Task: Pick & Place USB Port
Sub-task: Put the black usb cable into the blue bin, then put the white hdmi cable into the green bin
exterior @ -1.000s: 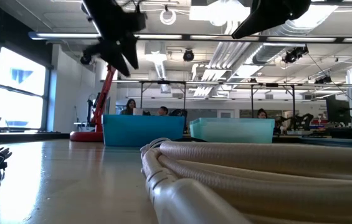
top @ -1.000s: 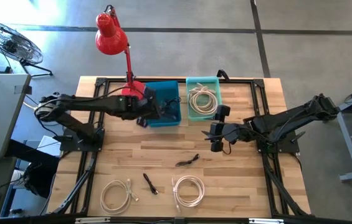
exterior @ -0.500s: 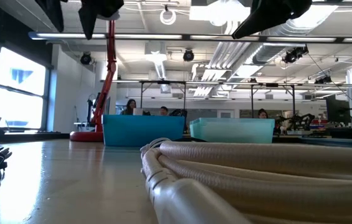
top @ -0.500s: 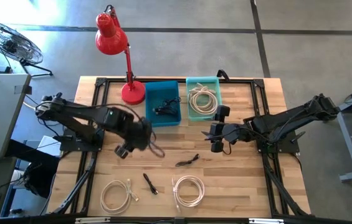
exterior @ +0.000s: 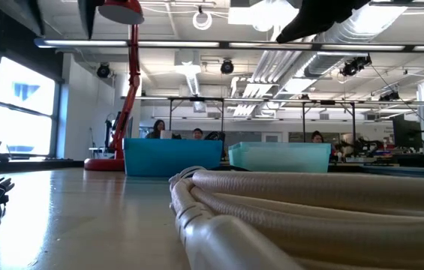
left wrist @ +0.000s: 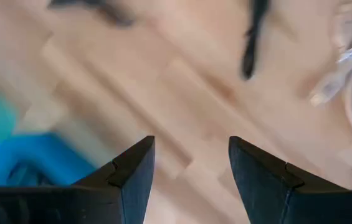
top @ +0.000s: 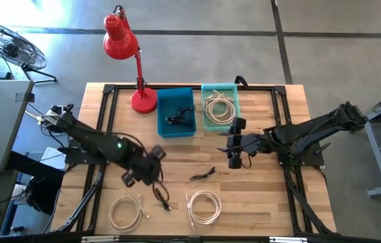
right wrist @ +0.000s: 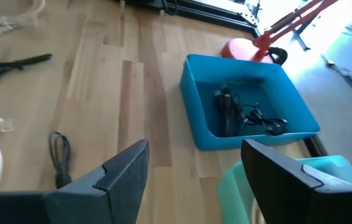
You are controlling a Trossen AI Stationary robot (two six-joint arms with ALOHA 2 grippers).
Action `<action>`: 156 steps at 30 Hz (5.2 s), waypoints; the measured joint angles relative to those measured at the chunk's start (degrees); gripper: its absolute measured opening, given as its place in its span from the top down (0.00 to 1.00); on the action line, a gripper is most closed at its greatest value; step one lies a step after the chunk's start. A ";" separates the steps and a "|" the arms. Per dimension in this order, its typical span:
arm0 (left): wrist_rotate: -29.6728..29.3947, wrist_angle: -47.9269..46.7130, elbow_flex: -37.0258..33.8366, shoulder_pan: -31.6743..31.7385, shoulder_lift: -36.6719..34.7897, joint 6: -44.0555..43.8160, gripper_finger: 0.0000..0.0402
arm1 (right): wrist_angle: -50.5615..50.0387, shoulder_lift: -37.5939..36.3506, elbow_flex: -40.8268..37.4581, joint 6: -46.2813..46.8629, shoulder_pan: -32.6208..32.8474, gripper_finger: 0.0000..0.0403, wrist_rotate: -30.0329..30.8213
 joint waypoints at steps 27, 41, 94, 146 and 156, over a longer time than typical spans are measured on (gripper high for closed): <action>9.66 21.53 -13.17 -3.88 9.67 0.45 0.50 | 5.61 0.00 0.00 5.79 0.25 0.39 -14.68; 13.95 27.54 -13.17 -3.86 16.14 -0.44 0.50 | 6.45 0.00 0.00 5.80 3.79 0.39 -15.36; -39.77 -5.17 28.06 9.82 16.32 10.32 1.00 | 6.47 -0.98 0.00 -3.09 11.74 0.39 16.71; 1.27 33.98 -7.03 50.15 16.34 7.54 0.72 | -24.85 -11.54 0.00 20.99 11.61 0.39 33.78; -2.88 32.26 -6.10 47.89 16.34 8.92 0.54 | -25.28 -11.54 0.00 22.05 11.60 0.39 33.79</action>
